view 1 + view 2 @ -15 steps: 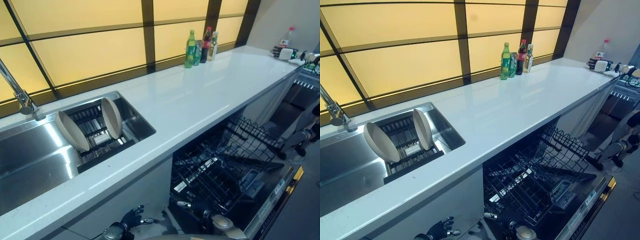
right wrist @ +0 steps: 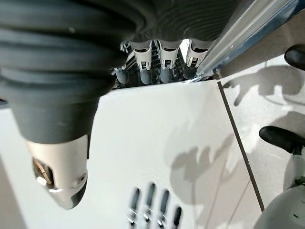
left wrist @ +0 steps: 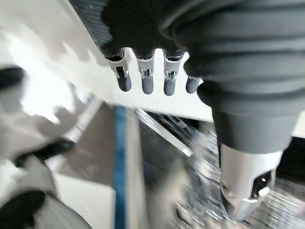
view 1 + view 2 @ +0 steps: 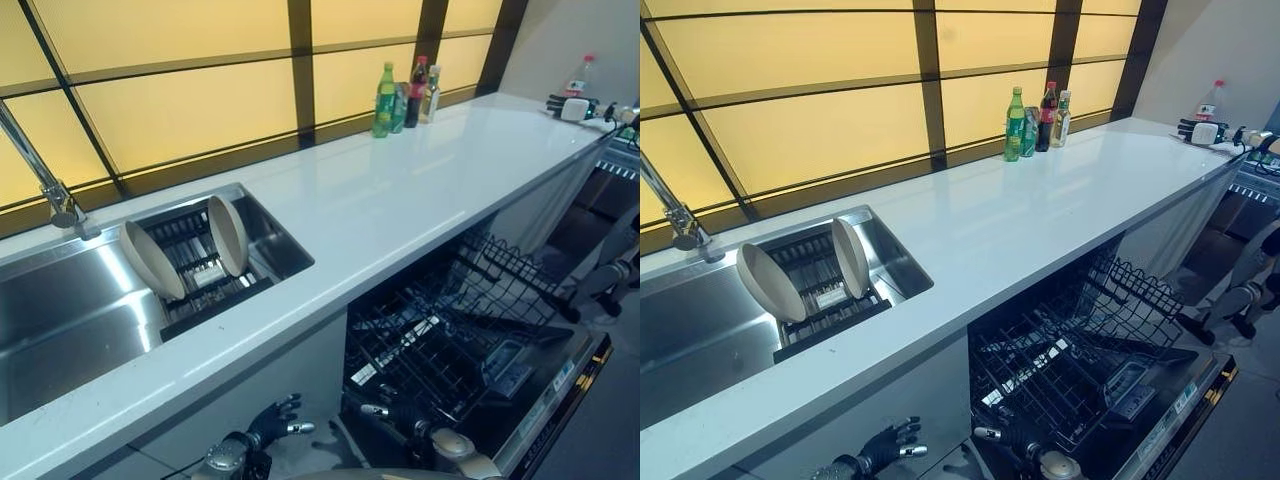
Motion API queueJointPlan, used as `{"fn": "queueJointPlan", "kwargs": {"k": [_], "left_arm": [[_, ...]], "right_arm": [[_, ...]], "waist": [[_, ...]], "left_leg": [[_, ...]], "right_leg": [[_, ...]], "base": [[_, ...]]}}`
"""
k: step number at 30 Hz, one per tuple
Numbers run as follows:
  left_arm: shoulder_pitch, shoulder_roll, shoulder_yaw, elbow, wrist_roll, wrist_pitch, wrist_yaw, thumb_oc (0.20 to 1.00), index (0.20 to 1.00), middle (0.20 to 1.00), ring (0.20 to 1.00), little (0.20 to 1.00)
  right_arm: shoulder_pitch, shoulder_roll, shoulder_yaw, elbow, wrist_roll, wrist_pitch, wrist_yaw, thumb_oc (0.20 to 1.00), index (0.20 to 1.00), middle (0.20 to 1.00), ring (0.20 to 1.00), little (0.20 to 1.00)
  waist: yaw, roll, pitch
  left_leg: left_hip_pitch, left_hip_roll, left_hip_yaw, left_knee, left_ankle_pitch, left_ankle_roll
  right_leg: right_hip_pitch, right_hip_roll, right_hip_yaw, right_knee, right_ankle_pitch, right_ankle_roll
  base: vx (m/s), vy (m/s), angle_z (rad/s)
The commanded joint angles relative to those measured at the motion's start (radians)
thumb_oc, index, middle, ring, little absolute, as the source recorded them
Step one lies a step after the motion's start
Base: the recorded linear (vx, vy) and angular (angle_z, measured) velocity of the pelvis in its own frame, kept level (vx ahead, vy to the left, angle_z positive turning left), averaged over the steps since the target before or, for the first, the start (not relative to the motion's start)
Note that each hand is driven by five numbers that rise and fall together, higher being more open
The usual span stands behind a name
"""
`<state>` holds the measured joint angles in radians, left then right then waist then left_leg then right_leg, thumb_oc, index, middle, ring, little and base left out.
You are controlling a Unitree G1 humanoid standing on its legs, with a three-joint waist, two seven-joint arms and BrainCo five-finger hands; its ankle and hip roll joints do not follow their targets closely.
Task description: Pick up plates and place into dishwasher.
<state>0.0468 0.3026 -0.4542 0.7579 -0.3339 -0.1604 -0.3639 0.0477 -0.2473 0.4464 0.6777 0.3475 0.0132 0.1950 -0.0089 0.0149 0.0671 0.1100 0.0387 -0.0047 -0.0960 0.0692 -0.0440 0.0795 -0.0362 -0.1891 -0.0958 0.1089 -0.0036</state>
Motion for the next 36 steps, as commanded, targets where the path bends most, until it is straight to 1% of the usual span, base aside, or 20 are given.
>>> {"fn": "queueJointPlan", "kwargs": {"k": [1, 3, 4, 6, 9, 11, 12, 14, 17, 21, 23, 24, 25, 27, 28, 29, 30, 31, 33, 36], "left_arm": [[-0.077, 0.087, -0.032, -0.206, -0.07, -0.033, -0.239, 1.0, 1.0, 1.0, 1.0, 1.0], [-0.07, 0.13, -0.026, -0.32, -0.144, 0.01, -0.339, 1.0, 1.0, 1.0, 1.0, 1.0], [-0.064, 0.15, -0.006, -0.396, -0.244, 0.028, -0.46, 1.0, 1.0, 1.0, 1.0, 1.0], [-0.064, 0.176, 0.049, -0.518, -0.401, 0.093, -0.623, 1.0, 1.0, 1.0, 1.0, 1.0], [-0.073, 0.166, 0.116, -0.668, -0.553, 0.159, -0.756, 1.0, 1.0, 1.0, 1.0, 1.0], [-0.093, 0.133, 0.185, -0.754, -0.702, 0.203, -0.774, 1.0, 1.0, 1.0, 1.0, 1.0], [-0.105, 0.104, 0.221, -0.783, -0.75, 0.203, -0.773, 1.0, 1.0, 1.0, 1.0, 1.0], [-0.136, 0.066, 0.299, -0.863, -0.822, 0.201, -0.675, 1.0, 1.0, 1.0, 1.0, 1.0], [-0.159, 0.05, 0.367, -0.914, -0.84, 0.155, -0.578, 1.0, 1.0, 1.0, 1.0, 1.0], [-0.202, 0.078, 0.499, -0.927, -0.86, 0.017, -0.36, 1.0, 1.0, 1.0, 1.0, 1.0], [-0.224, 0.121, 0.557, -0.905, -0.78, -0.115, -0.203, 1.0, 1.0, 1.0, 1.0, 1.0], [-0.228, 0.138, 0.568, -0.901, -0.719, -0.166, -0.127, 1.0, 1.0, 1.0, 1.0, 1.0], [-0.233, 0.181, 0.599, -0.893, -0.548, -0.27, 0.008, 1.0, 1.0, 1.0, 1.0, 1.0], [-0.266, 0.299, 0.653, -0.842, -0.307, -0.355, 0.237, 1.0, 1.0, 1.0, 1.0, 1.0], [-0.289, 0.369, 0.672, -0.793, -0.239, -0.365, 0.304, 1.0, 1.0, 1.0, 1.0, 1.0], [-0.308, 0.437, 0.691, -0.735, -0.085, -0.371, 0.413, 1.0, 1.0, 1.0, 1.0, 1.0], [-0.321, 0.531, 0.692, -0.638, -0.004, -0.398, 0.505, 1.0, 1.0, 1.0, 1.0, 1.0], [-0.336, 0.598, 0.68, -0.585, 0.032, -0.426, 0.549, 1.0, 1.0, 1.0, 1.0, 1.0], [-0.34, 0.712, 0.668, -0.538, 0.264, -0.4, 0.696, 1.0, 1.0, 1.0, 1.0, 1.0], [-0.338, 0.832, 0.633, -0.487, 0.46, -0.356, 0.85, 1.0, 1.0, 1.0, 1.0, 1.0]], "right_arm": [[-0.055, -0.049, 0.002, -0.129, 0.05, 0.005, 0.009, 1.0, 1.0, 1.0, 1.0, 1.0], [-0.051, -0.065, -0.004, -0.14, 0.044, 0.011, 0.015, 1.0, 1.0, 1.0, 1.0, 1.0], [-0.046, -0.073, -0.009, -0.14, 0.037, 0.01, 0.02, 1.0, 1.0, 1.0, 1.0, 1.0], [-0.039, -0.075, -0.019, -0.123, 0.013, -0.002, 0.03, 1.0, 1.0, 1.0, 1.0, 1.0], [-0.03, -0.066, -0.026, -0.111, -0.007, -0.008, 0.033, 1.0, 1.0, 1.0, 1.0, 1.0], [-0.023, -0.047, -0.033, -0.1, -0.022, -0.009, 0.035, 1.0, 1.0, 1.0, 1.0, 1.0], [-0.019, -0.035, -0.037, -0.094, -0.029, -0.011, 0.036, 1.0, 1.0, 1.0, 1.0, 1.0], [-0.01, -0.012, -0.039, -0.087, -0.046, -0.013, 0.042, 1.0, 1.0, 1.0, 1.0, 1.0], [0.003, 0.004, -0.035, -0.103, -0.039, -0.005, 0.053, 1.0, 1.0, 1.0, 1.0, 1.0], [0.037, 0.018, -0.028, -0.163, -0.019, 0.002, 0.087, 1.0, 1.0, 1.0, 1.0, 1.0], [0.05, 0.017, -0.021, -0.192, -0.015, 0.002, 0.086, 1.0, 1.0, 1.0, 1.0, 1.0], [0.054, 0.016, -0.018, -0.202, -0.016, 0.002, 0.087, 1.0, 1.0, 1.0, 1.0, 1.0], [0.056, 0.011, -0.008, -0.219, -0.016, 0.003, 0.08, 1.0, 1.0, 1.0, 1.0, 1.0], [0.056, -0.005, 0.003, -0.244, -0.009, 0.015, 0.072, 1.0, 1.0, 1.0, 1.0, 1.0], [0.053, -0.015, 0.009, -0.252, -0.003, 0.022, 0.072, 1.0, 1.0, 1.0, 1.0, 1.0], [0.048, -0.025, 0.013, -0.253, 0.001, 0.025, 0.076, 1.0, 1.0, 1.0, 1.0, 1.0], [0.045, -0.04, 0.022, -0.266, 0.011, 0.036, 0.065, 1.0, 1.0, 1.0, 1.0, 1.0], [0.044, -0.051, 0.025, -0.278, 0.021, 0.046, 0.062, 1.0, 1.0, 1.0, 1.0, 1.0], [0.042, -0.075, 0.02, -0.28, 0.026, 0.051, 0.081, 1.0, 1.0, 1.0, 1.0, 1.0], [0.053, -0.109, 0.015, -0.297, 0.046, 0.035, 0.118, 1.0, 1.0, 1.0, 1.0, 1.0]], "waist": [[0.012, 0.02, 0.098], [0.012, 0.031, 0.1], [0.014, 0.037, 0.1], [0.02, 0.046, 0.095], [0.027, 0.049, 0.084], [0.034, 0.046, 0.075], [0.037, 0.043, 0.071], [0.043, 0.036, 0.062], [0.048, 0.031, 0.057], [0.06, 0.028, 0.051], [0.065, 0.028, 0.045], [0.067, 0.027, 0.044], [0.072, 0.029, 0.043], [0.076, 0.033, 0.042], [0.078, 0.036, 0.041], [0.079, 0.037, 0.042], [0.078, 0.044, 0.039], [0.079, 0.042, 0.038], [0.079, 0.044, 0.038], [0.074, 0.041, 0.043]], "left_leg": [[-0.003, -0.067, 0.024, 0.009, -0.064, 0.043], [-0.004, -0.068, 0.023, 0.009, -0.064, 0.042], [-0.004, -0.069, 0.022, 0.009, -0.064, 0.042], [-0.004, -0.071, 0.019, 0.009, -0.066, 0.041], [-0.003, -0.071, 0.015, 0.009, -0.069, 0.036], [0.0, -0.071, 0.01, 0.009, -0.071, 0.032], [0.001, -0.071, 0.005, 0.009, -0.071, 0.03], [0.002, -0.071, -0.002, 0.009, -0.072, 0.026], [0.002, -0.071, -0.011, 0.009, -0.071, 0.024], [0.001, -0.073, -0.027, 0.009, -0.068, 0.019], [-0.002, -0.072, -0.032, 0.009, -0.066, 0.016], [-0.002, -0.072, -0.034, 0.009, -0.065, 0.015], [-0.005, -0.072, -0.036, 0.009, -0.061, 0.013], [-0.008, -0.072, -0.04, 0.009, -0.057, 0.012], [-0.01, -0.072, -0.039, 0.009, -0.056, 0.011], [-0.01, -0.07, -0.035, 0.009, -0.055, 0.01], [-0.014, -0.069, -0.033, 0.009, -0.052, 0.01], [-0.016, -0.069, -0.033, 0.009, -0.051, 0.011], [-0.018, -0.064, -0.024, 0.009, -0.049, 0.01], [-0.017, -0.062, -0.02, 0.009, -0.05, 0.012]], "right_leg": [[0.044, -0.031, -0.017, 0.03, -0.093, 0.065], [0.044, -0.034, -0.02, 0.029, -0.092, 0.067], [0.047, -0.036, -0.026, 0.025, -0.092, 0.068], [0.052, -0.042, -0.034, 0.022, -0.092, 0.069], [0.06, -0.047, -0.041, 0.017, -0.093, 0.07], [0.068, -0.048, -0.045, 0.015, -0.095, 0.067], [0.073, -0.048, -0.044, 0.013, -0.096, 0.067], [0.078, -0.047, -0.048, 0.013, -0.102, 0.064], [0.084, -0.047, -0.054, 0.014, -0.109, 0.062], [0.092, -0.048, -0.07, 0.015, -0.119, 0.061], [0.094, -0.048, -0.078, 0.015, -0.123, 0.061], [0.095, -0.047, -0.081, 0.016, -0.124, 0.061], [0.095, -0.046, -0.083, 0.017, -0.124, 0.06], [0.095, -0.044, -0.091, 0.019, -0.127, 0.06], [0.095, -0.043, -0.095, 0.02, -0.129, 0.06], [0.096, -0.042, -0.097, 0.021, -0.13, 0.059], [0.092, -0.041, -0.097, 0.021, -0.129, 0.061], [0.091, -0.04, -0.1, 0.021, -0.128, 0.062], [0.089, -0.037, -0.101, 0.026, -0.131, 0.062], [0.088, -0.032, -0.099, 0.027, -0.129, 0.064]], "base": [[-0.01, 0.064, 0.09], [-0.01, 0.06, 0.06], [0.0, 0.049, 0.04], [0.02, 0.036, 0.03], [0.05, 0.003, 0.08], [0.07, -0.03, 0.15], [0.07, -0.055, 0.14], [0.06, -0.055, 0.06], [0.03, -0.028, 0.09], [0.04, -0.025, 0.08], [0.04, -0.022, 0.15], [0.03, -0.013, 0.1], [0.03, -0.008, 0.06], [0.03, -0.001, 0.13], [0.03, 0.003, 0.17], [0.03, 0.005, 0.14], [0.02, 0.002, 0.09], [0.02, 0.001, 0.06], [0.02, 0.002, 0.02], [0.03, 0.003, 0.04]]}}
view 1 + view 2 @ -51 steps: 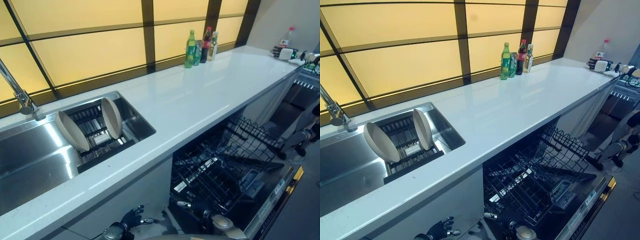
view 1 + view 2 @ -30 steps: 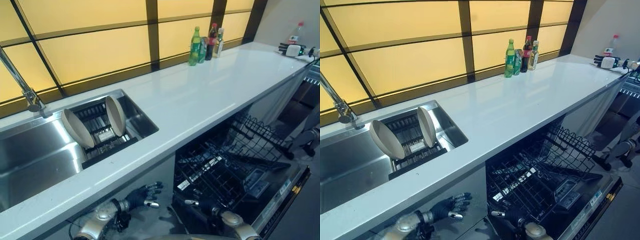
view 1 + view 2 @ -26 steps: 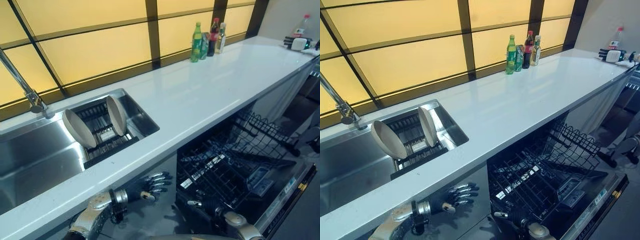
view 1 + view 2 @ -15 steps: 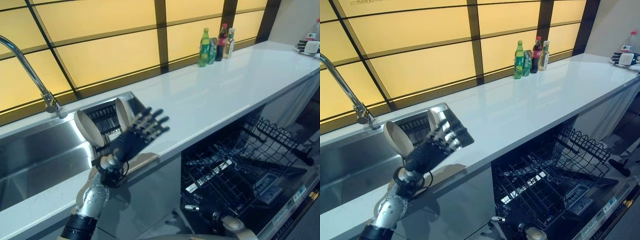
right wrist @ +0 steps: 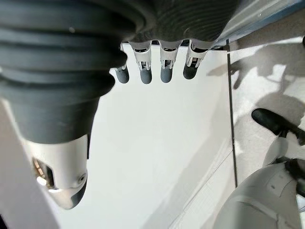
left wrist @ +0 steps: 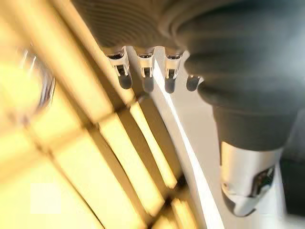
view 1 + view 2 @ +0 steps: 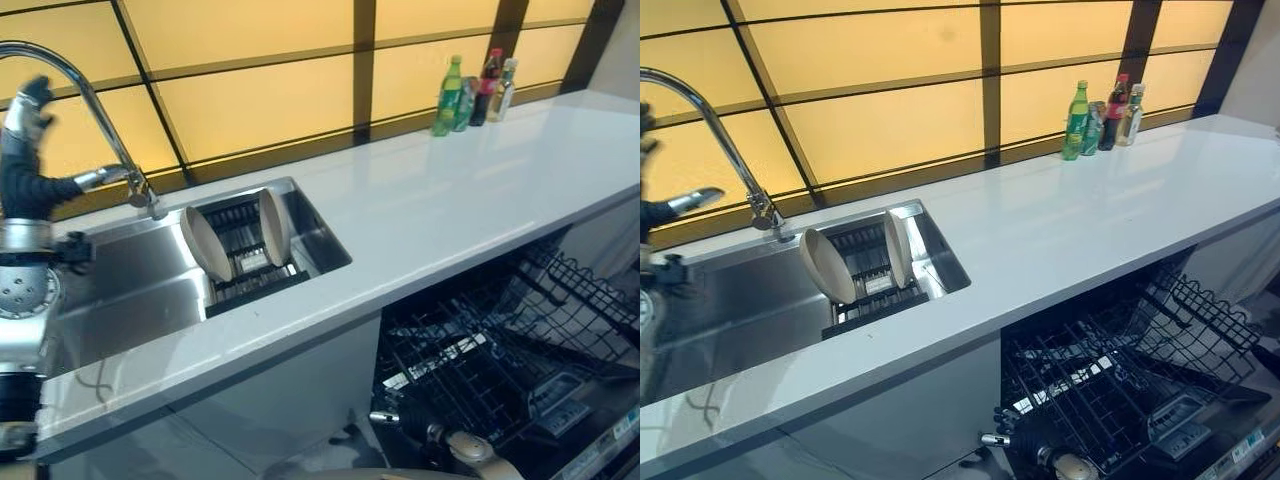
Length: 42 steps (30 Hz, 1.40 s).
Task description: Pick up plates and place into dishwasher.
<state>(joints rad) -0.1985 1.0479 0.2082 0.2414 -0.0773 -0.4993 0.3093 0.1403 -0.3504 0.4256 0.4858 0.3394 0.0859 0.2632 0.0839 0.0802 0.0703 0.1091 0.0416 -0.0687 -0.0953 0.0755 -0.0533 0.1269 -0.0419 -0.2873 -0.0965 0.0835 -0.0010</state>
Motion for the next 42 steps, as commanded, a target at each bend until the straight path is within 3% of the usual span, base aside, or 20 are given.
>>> {"fn": "queueJointPlan", "kwargs": {"k": [1, 3, 6, 9, 15, 22, 35, 42], "left_arm": [[-0.092, 0.121, -0.044, 0.041, 0.302, 0.012, 0.229, 1.0, 1.0, 1.0, 1.0, 1.0], [-0.098, 0.197, -0.097, 0.086, 0.413, 0.057, 0.295, 1.0, 1.0, 1.0, 1.0, 1.0], [-0.107, 0.26, -0.167, 0.126, 0.525, 0.132, 0.302, 1.0, 1.0, 1.0, 1.0, 1.0], [-0.1, 0.32, -0.241, 0.143, 0.657, 0.186, 0.266, 1.0, 1.0, 1.0, 1.0, 1.0], [-0.093, 0.401, -0.367, 0.173, 0.841, 0.209, 0.126, 1.0, 1.0, 1.0, 1.0, 1.0], [-0.067, 0.366, -0.402, 0.251, 0.875, 0.207, 0.055, 1.0, 1.0, 1.0, 1.0, 1.0], [-0.075, 0.291, -0.46, 0.323, 0.956, 0.212, 0.105, 1.0, 1.0, 1.0, 1.0, 1.0], [-0.085, 0.265, -0.486, 0.354, 0.986, 0.23, 0.069, 1.0, 1.0, 1.0, 1.0, 1.0]], "right_arm": [[-0.037, -0.018, 0.031, -0.116, 0.073, -0.039, 0.079, 1.0, 1.0, 1.0, 1.0, 1.0], [-0.032, -0.043, 0.026, -0.142, 0.106, -0.048, 0.121, 1.0, 1.0, 1.0, 1.0, 1.0], [-0.025, -0.081, 0.012, -0.175, 0.12, -0.054, 0.14, 1.0, 1.0, 1.0, 1.0, 1.0], [-0.017, -0.117, -0.013, -0.208, 0.149, -0.052, 0.153, 1.0, 1.0, 1.0, 1.0, 1.0], [-0.008, -0.164, -0.061, -0.235, 0.198, -0.048, 0.172, 1.0, 1.0, 1.0, 1.0, 1.0], [0.004, -0.188, -0.102, -0.274, 0.225, -0.041, 0.171, 1.0, 1.0, 1.0, 1.0, 1.0], [0.007, -0.233, -0.142, -0.296, 0.247, -0.029, 0.155, 1.0, 1.0, 1.0, 1.0, 1.0], [0.012, -0.268, -0.201, -0.301, 0.293, -0.033, 0.154, 1.0, 1.0, 1.0, 1.0, 1.0]], "waist": [[-0.022, -0.024, 0.041], [-0.033, -0.025, 0.044], [-0.046, -0.028, 0.05], [-0.063, -0.029, 0.059], [-0.094, -0.019, 0.074], [-0.119, -0.011, 0.092], [-0.155, -0.006, 0.12], [-0.174, -0.007, 0.137]], "left_leg": [[-0.015, -0.064, 0.046, 0.008, -0.056, 0.021], [-0.013, -0.063, 0.052, 0.008, -0.057, 0.022], [-0.006, -0.061, 0.063, 0.008, -0.06, 0.024], [0.0, -0.059, 0.079, 0.008, -0.063, 0.026], [0.01, -0.061, 0.107, 0.008, -0.069, 0.03], [0.01, -0.071, 0.127, 0.008, -0.071, 0.036], [-0.003, -0.084, 0.148, 0.008, -0.068, 0.04], [-0.012, -0.087, 0.16, 0.01, -0.066, 0.043]], "right_leg": [[0.04, -0.025, 0.001, 0.028, -0.103, 0.061], [0.039, -0.022, 0.006, 0.029, -0.1, 0.063], [0.037, -0.018, 0.016, 0.033, -0.098, 0.066], [0.032, -0.017, 0.028, 0.037, -0.095, 0.071], [0.024, -0.02, 0.045, 0.042, -0.087, 0.083], [0.011, -0.029, 0.061, 0.04, -0.077, 0.093], [-0.023, -0.047, 0.077, 0.05, -0.065, 0.107], [-0.046, -0.05, 0.092, 0.06, -0.059, 0.11]], "base": [[0.03, 0.016, 0.01], [0.04, 0.025, 0.0], [0.04, 0.039, -0.02], [0.03, 0.076, -0.05], [0.03, 0.103, -0.13], [0.01, 0.107, -0.11], [0.0, 0.081, -0.03], [-0.01, 0.065, -0.05]]}}
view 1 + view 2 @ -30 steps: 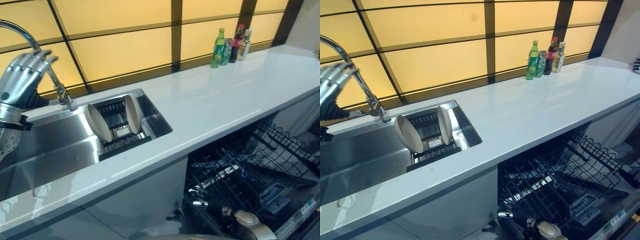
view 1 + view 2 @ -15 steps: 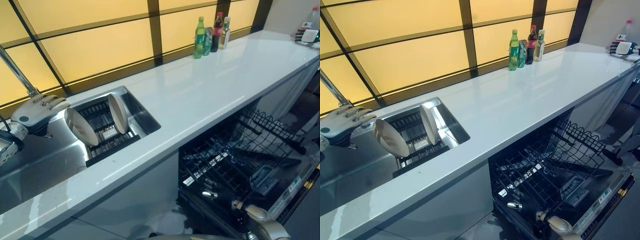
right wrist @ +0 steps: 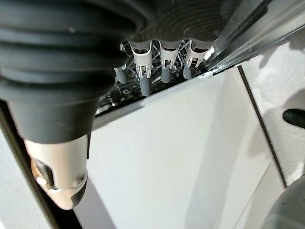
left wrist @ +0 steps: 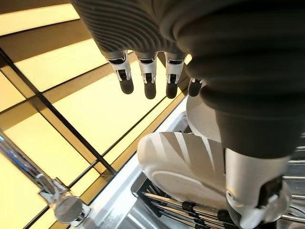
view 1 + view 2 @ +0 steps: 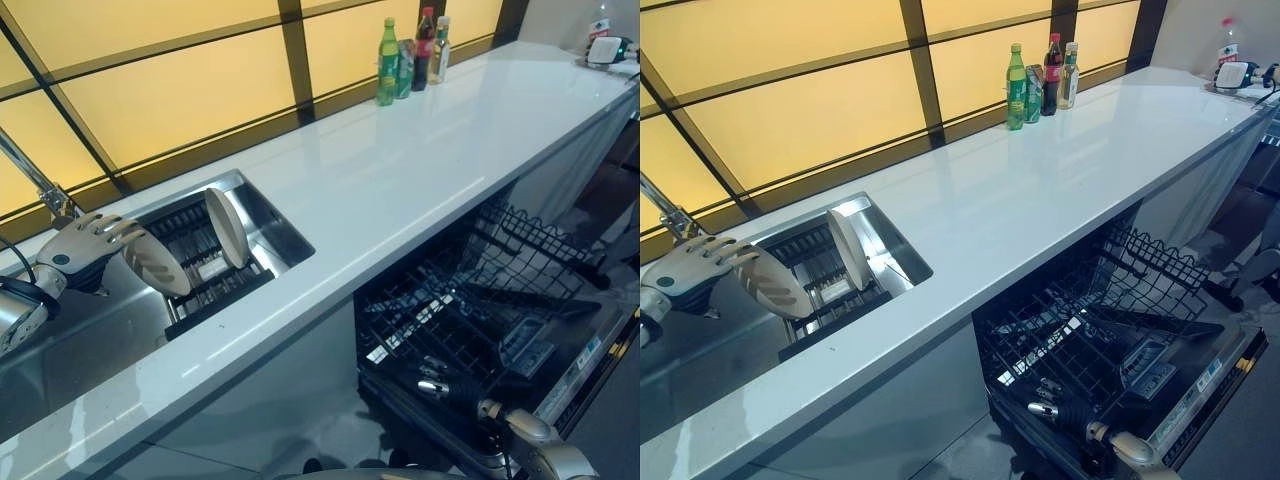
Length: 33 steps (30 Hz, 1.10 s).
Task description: Pick up plates and place into dishwasher.
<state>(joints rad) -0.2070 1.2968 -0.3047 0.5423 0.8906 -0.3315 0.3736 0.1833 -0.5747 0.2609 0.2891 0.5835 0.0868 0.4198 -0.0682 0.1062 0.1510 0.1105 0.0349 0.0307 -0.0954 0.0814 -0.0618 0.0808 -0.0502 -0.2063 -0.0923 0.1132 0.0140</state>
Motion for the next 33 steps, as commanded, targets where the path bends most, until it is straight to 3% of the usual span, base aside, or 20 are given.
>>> {"fn": "queueJointPlan", "kwargs": {"k": [1, 9, 21, 22, 23, 33], "left_arm": [[-0.072, 0.012, 0.024, 0.052, 0.023, 0.07, -0.004, 1.0, 1.0, 1.0, 1.0, 1.0], [-0.096, 0.015, -0.006, 0.07, 0.077, 0.1, 0.0, 1.0, 1.0, 1.0, 1.0, 1.0], [-0.19, -0.002, -0.099, 0.092, 0.087, 0.157, -0.12, 1.0, 1.0, 1.0, 1.0, 1.0], [-0.197, 0.003, -0.105, 0.094, 0.085, 0.159, -0.121, 0.875, 0.875, 0.875, 0.875, 0.875], [-0.202, 0.008, -0.106, 0.095, 0.084, 0.157, -0.119, 0.2, 0.2, 0.2, 0.2, 0.2], [-0.226, 0.033, -0.103, 0.107, 0.124, 0.16, -0.121, 0.2, 0.2, 0.2, 0.2, 0.2]], "right_arm": [[-0.032, -0.049, -0.045, -0.108, 0.053, -0.034, -0.002, 1.0, 1.0, 1.0, 1.0, 1.0], [-0.034, -0.093, -0.095, -0.124, 0.094, -0.056, -0.007, 1.0, 1.0, 1.0, 1.0, 1.0], [-0.072, -0.126, -0.144, -0.121, 0.149, -0.083, -0.051, 1.0, 1.0, 1.0, 1.0, 1.0], [-0.072, -0.128, -0.147, -0.123, 0.151, -0.089, -0.051, 1.0, 1.0, 1.0, 1.0, 1.0], [-0.071, -0.13, -0.152, -0.131, 0.156, -0.096, -0.054, 1.0, 1.0, 1.0, 1.0, 1.0], [-0.076, -0.117, -0.168, -0.168, 0.182, -0.146, -0.047, 1.0, 1.0, 1.0, 1.0, 1.0]], "waist": [[-0.024, -0.034, 0.06], [-0.044, -0.039, 0.084], [-0.062, -0.053, 0.135], [-0.064, -0.054, 0.137], [-0.063, -0.057, 0.14], [-0.056, -0.06, 0.116]], "left_leg": [[-0.015, -0.081, 0.062, 0.01, -0.072, 0.052], [-0.028, -0.077, 0.077, 0.013, -0.068, 0.052], [-0.066, -0.072, 0.087, 0.017, -0.059, 0.056], [-0.068, -0.072, 0.087, 0.017, -0.058, 0.056], [-0.069, -0.071, 0.087, 0.017, -0.058, 0.057], [-0.056, -0.068, 0.088, 0.015, -0.06, 0.053]], "right_leg": [[-0.002, -0.043, 0.013, 0.056, -0.087, 0.096], [-0.024, -0.046, 0.027, 0.059, -0.081, 0.101], [-0.07, -0.043, 0.048, 0.067, -0.069, 0.105], [-0.072, -0.042, 0.049, 0.067, -0.068, 0.106], [-0.074, -0.042, 0.049, 0.066, -0.066, 0.107], [-0.053, -0.041, 0.034, 0.054, -0.065, 0.11]], "base": [[-0.02, 0.048, -0.1], [-0.03, 0.043, -0.08], [-0.06, 0.02, -0.07], [-0.04, -0.016, -0.04], [-0.04, -0.018, -0.04], [-0.01, -0.045, -0.01]]}}
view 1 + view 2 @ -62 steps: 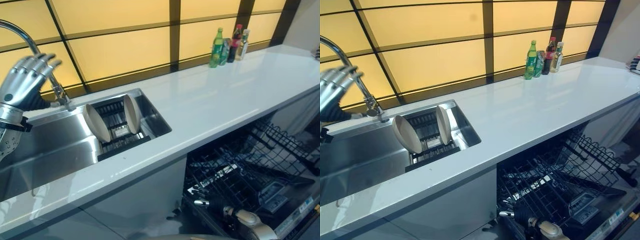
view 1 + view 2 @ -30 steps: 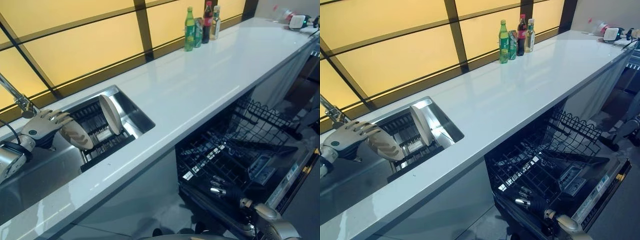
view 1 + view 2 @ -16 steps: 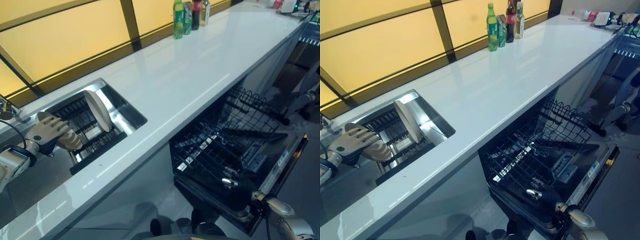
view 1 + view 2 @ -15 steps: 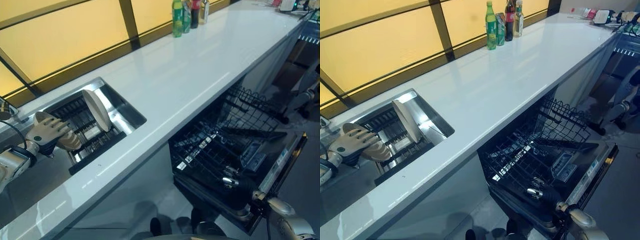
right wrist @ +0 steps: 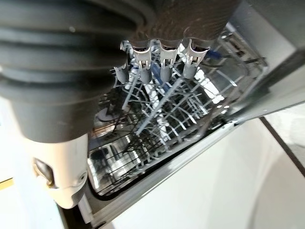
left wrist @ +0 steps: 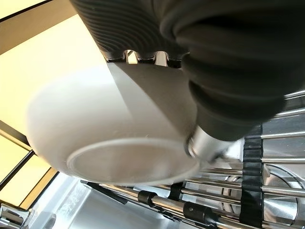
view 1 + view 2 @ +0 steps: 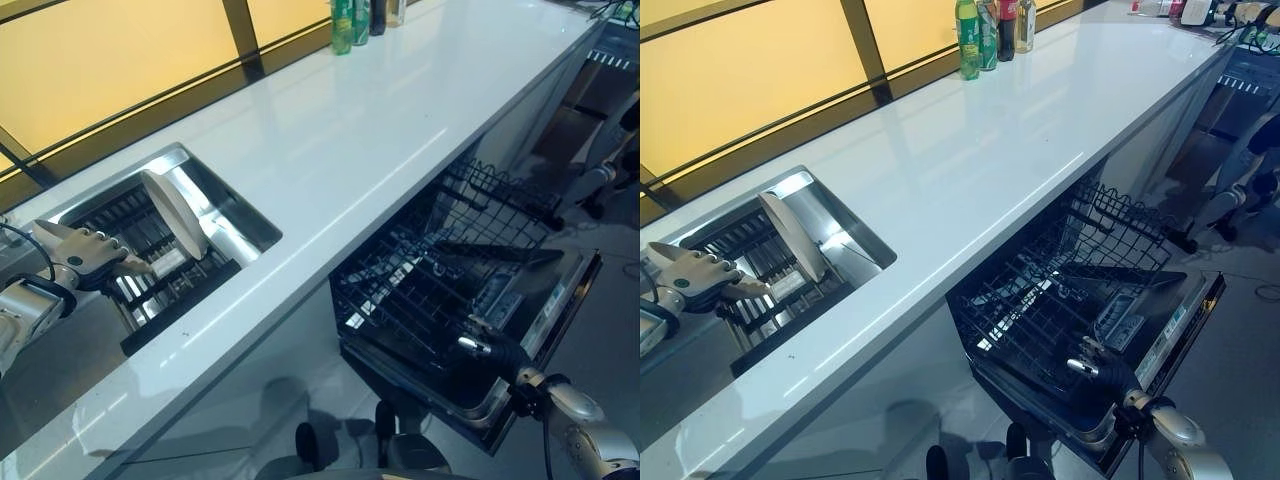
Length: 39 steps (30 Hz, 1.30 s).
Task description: Pick up plates and place into dishwasher.
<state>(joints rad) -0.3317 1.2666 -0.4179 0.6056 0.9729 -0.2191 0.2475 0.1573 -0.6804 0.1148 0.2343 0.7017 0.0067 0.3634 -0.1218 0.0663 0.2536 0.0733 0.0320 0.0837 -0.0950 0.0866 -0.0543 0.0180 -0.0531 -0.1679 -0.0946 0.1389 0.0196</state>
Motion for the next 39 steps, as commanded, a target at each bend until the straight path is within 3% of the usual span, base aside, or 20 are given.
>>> {"fn": "queueJointPlan", "kwargs": {"k": [1, 8, 12, 17, 19, 24, 27, 30, 34, 39], "left_arm": [[-0.099, 0.066, 0.012, 0.042, 0.046, 0.053, -0.004, 0.2, 0.2, 0.2, 0.2, 0.2], [-0.096, 0.076, 0.021, 0.038, 0.023, 0.054, -0.02, 0.2, 0.2, 0.2, 0.2, 0.2], [-0.104, 0.088, 0.038, 0.009, -0.075, 0.055, 0.041, 0.2, 0.2, 0.2, 0.2, 0.2], [-0.119, 0.111, 0.086, -0.083, -0.173, 0.084, 0.107, 0.2, 0.2, 0.2, 0.2, 0.2], [-0.107, 0.114, 0.118, -0.123, -0.201, 0.104, 0.141, 0.2, 0.2, 0.2, 0.2, 0.2], [-0.063, 0.088, 0.214, -0.239, -0.235, 0.194, 0.193, 0.2, 0.2, 0.2, 0.2, 0.2], [-0.046, 0.067, 0.256, -0.317, -0.202, 0.258, 0.197, 0.2, 0.2, 0.2, 0.2, 0.2], [-0.036, 0.037, 0.304, -0.435, -0.201, 0.266, 0.225, 0.2, 0.2, 0.2, 0.2, 0.2], [-0.043, -0.031, 0.346, -0.589, -0.234, 0.203, 0.226, 0.2, 0.2, 0.2, 0.2, 0.2], [-0.077, -0.109, 0.337, -0.729, -0.381, 0.009, 0.164, 0.2, 0.2, 0.2, 0.2, 0.2]], "right_arm": [[-0.05, -0.009, -0.022, -0.12, 0.07, -0.074, 0.008, 1.0, 1.0, 1.0, 1.0, 1.0], [-0.07, 0.007, -0.006, -0.163, 0.063, -0.131, 0.012, 1.0, 1.0, 1.0, 1.0, 1.0], [-0.087, -0.001, 0.005, -0.19, 0.052, -0.181, 0.008, 1.0, 1.0, 1.0, 1.0, 1.0], [-0.14, -0.014, 0.001, -0.229, 0.012, -0.304, -0.023, 1.0, 1.0, 1.0, 1.0, 1.0], [-0.166, -0.022, -0.007, -0.262, -0.073, -0.385, -0.09, 1.0, 1.0, 1.0, 1.0, 1.0], [-0.252, -0.071, -0.035, -0.345, -0.388, -0.544, -0.405, 1.0, 1.0, 1.0, 1.0, 1.0], [-0.301, -0.112, -0.052, -0.382, -0.55, -0.587, -0.542, 1.0, 1.0, 1.0, 1.0, 1.0], [-0.358, -0.154, -0.059, -0.396, -0.659, -0.592, -0.637, 1.0, 1.0, 1.0, 1.0, 1.0], [-0.455, -0.188, -0.02, -0.379, -0.764, -0.589, -0.708, 1.0, 1.0, 1.0, 1.0, 1.0], [-0.586, -0.236, 0.056, -0.374, -0.863, -0.554, -0.696, 1.0, 1.0, 1.0, 1.0, 1.0]], "waist": [[0.0, -0.019, 0.007], [0.008, -0.005, -0.031], [0.021, -0.001, -0.054], [0.049, -0.001, -0.08], [0.064, -0.002, -0.09], [0.096, 0.0, -0.11], [0.118, -0.003, -0.122], [0.143, -0.014, -0.132], [0.175, -0.032, -0.142], [0.202, -0.051, -0.158]], "left_leg": [[-0.016, -0.065, 0.035, 0.015, -0.066, 0.045], [0.007, -0.065, 0.031, 0.014, -0.073, 0.04], [0.018, -0.065, 0.026, 0.013, -0.077, 0.037], [0.03, -0.065, 0.012, 0.01, -0.08, 0.035], [0.033, -0.065, 0.004, 0.011, -0.083, 0.035], [0.038, -0.067, -0.016, 0.01, -0.09, 0.037], [0.038, -0.069, -0.035, 0.01, -0.094, 0.038], [0.038, -0.072, -0.054, 0.01, -0.097, 0.038], [0.038, -0.074, -0.081, 0.012, -0.101, 0.035], [0.039, -0.075, -0.109, 0.013, -0.102, 0.032]], "right_leg": [[0.016, -0.039, -0.008, 0.054, -0.092, 0.104], [0.046, -0.042, -0.02, 0.048, -0.101, 0.104], [0.063, -0.043, -0.028, 0.043, -0.107, 0.103], [0.083, -0.043, -0.04, 0.038, -0.112, 0.099], [0.089, -0.041, -0.042, 0.036, -0.115, 0.097], [0.102, -0.04, -0.046, 0.033, -0.123, 0.093], [0.108, -0.038, -0.05, 0.031, -0.127, 0.091], [0.115, -0.037, -0.059, 0.03, -0.132, 0.089], [0.127, -0.037, -0.079, 0.026, -0.138, 0.083], [0.138, -0.036, -0.099, 0.024, -0.143, 0.079]], "base": [[0.02, -0.065, 0.04], [0.02, -0.063, 0.02], [0.01, -0.075, 0.02], [0.0, -0.079, 0.05], [0.0, -0.071, 0.1], [0.0, -0.049, 0.07], [0.0, -0.059, 0.05], [0.01, -0.064, 0.1], [0.0, -0.078, 0.14], [0.01, -0.063, 0.11]]}}
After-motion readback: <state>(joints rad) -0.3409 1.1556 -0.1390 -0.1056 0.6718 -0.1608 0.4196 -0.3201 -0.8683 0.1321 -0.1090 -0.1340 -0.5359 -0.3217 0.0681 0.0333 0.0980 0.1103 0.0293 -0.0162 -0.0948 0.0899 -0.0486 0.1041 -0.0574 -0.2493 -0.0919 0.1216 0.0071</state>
